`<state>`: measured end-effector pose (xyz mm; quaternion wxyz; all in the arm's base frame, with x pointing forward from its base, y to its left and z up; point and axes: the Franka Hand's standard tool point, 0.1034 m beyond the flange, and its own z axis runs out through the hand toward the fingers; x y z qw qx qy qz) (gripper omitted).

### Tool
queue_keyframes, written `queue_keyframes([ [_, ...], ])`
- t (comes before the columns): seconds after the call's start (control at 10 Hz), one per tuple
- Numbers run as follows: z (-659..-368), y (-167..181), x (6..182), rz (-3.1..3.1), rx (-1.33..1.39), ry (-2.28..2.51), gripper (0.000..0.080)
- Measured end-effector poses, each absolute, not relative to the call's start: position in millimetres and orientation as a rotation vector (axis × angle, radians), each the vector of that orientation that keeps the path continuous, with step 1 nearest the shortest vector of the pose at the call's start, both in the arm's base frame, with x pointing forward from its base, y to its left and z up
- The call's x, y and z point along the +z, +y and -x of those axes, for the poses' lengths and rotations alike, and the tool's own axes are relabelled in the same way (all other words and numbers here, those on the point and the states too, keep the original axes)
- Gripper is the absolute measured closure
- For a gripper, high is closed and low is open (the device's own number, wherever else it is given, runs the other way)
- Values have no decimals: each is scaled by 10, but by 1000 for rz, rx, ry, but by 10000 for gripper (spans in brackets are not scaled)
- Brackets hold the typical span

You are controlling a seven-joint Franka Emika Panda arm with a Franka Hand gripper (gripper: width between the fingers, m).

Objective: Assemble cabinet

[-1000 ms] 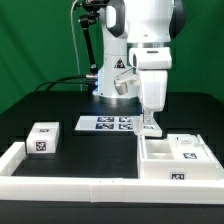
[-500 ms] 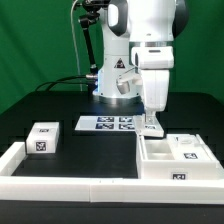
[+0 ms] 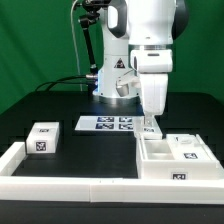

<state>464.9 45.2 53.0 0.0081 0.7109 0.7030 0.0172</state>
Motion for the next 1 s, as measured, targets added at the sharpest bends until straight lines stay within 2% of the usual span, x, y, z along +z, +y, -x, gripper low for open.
queue_keyframes([
  [1.0,-4661,535,523,-2220,42,2208,729],
])
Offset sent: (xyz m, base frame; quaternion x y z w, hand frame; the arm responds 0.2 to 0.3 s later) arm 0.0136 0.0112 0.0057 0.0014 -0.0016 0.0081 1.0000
